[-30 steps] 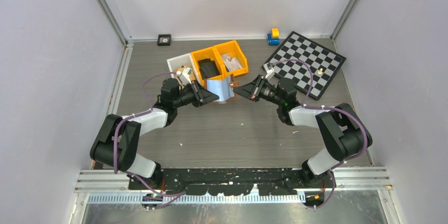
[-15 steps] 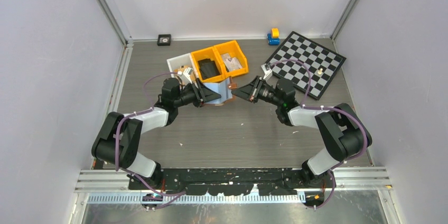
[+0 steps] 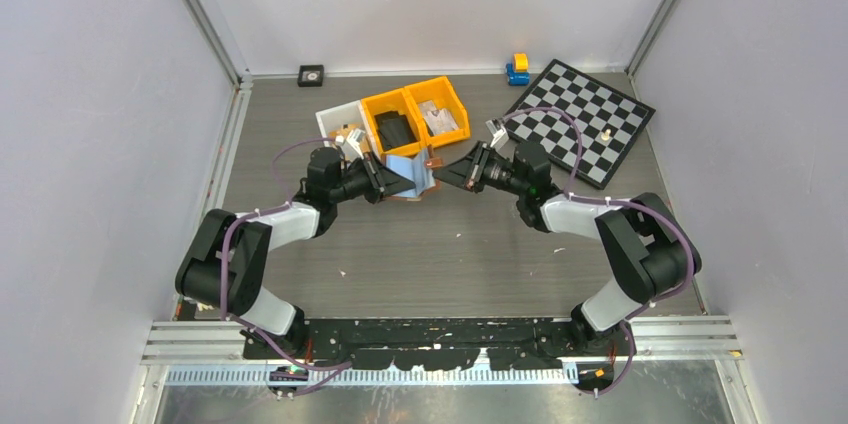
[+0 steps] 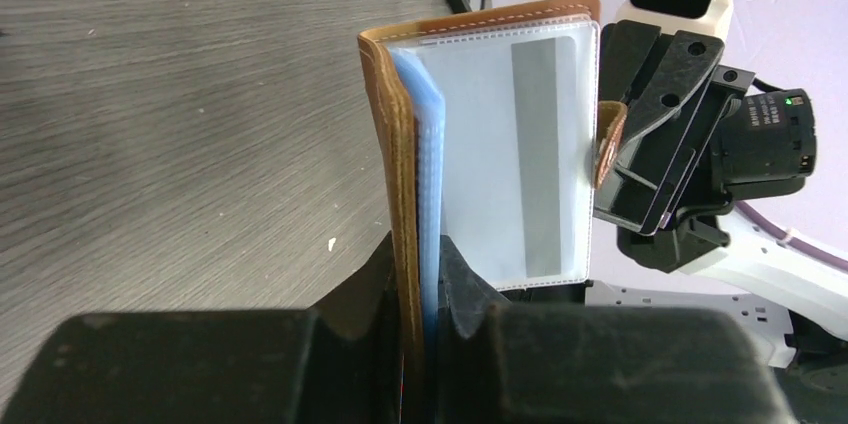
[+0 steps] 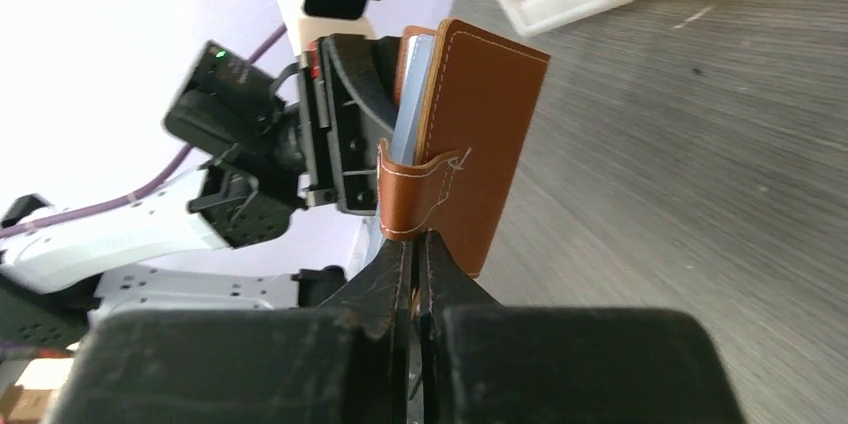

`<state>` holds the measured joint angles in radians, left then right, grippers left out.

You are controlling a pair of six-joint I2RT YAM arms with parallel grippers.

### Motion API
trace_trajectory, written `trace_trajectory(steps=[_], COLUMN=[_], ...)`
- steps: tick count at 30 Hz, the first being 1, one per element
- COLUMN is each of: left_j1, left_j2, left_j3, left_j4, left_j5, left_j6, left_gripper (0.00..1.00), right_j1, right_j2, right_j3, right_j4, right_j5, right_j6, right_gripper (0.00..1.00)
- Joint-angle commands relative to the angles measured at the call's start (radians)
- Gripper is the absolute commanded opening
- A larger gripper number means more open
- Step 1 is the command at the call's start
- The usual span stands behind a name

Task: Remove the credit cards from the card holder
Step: Remove the credit card from the card holder.

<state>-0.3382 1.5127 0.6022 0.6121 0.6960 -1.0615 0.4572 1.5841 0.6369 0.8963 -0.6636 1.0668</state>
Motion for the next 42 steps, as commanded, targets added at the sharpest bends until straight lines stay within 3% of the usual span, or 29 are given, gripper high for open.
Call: trace_trajectory(steps=[1,6,15,19,28,32,36,38,42], left_j1=[-0.007,-0.009,-0.069,-0.082,-0.105,-0.116,-0.115,-0.116,-0.112], left_j2=[-0.028,-0.043,-0.105,-0.102,-0.059,-0.039,-0.041,-0.046,-0.076], left_j3=[0.042,0.047,0.121,0.139,0.166,0.186,0.185,0.180,0.157], left_j4=[0.018,-0.029,-0.309,-0.348,-0.352,-0.369,-0.364,-0.362,-0.350], left_j5=[0.019,-0.003,-0.129,-0.147,-0.120,-0.104,-0.094,-0.098,-0.123], left_j6=[0.031,0.066,0.236,0.260,0.265,0.271,0.265,0.259,0.242], left_gripper=[0.01,0.01,0.01,0.01,0.04,0.07,0.11,0.21,0.38], right_j1=[0.013,0.020,0.044,0.057,0.084,0.092,0.094,0.095,0.096], right_j2=[-0.041,-0.039,-0.022,-0.023,-0.027,-0.023,-0.033,-0.042,-0.059], right_j3=[0.074,0.104,0.126,0.130,0.145,0.157,0.170,0.175,0.173], right_j4=[-0.292,-0.389,-0.415,-0.413,-0.434,-0.465,-0.530,-0.559,-0.585], right_j5=[0.089,0.120,0.119,0.112,0.114,0.128,0.170,0.196,0.225], right_j6=[-0.152,-0.198,-0.220,-0.225,-0.251,-0.268,-0.295,-0.311,-0.324], right_gripper=[0.08,0.14,0.37,0.45,0.53,0.49,0.27,0.17,0.07])
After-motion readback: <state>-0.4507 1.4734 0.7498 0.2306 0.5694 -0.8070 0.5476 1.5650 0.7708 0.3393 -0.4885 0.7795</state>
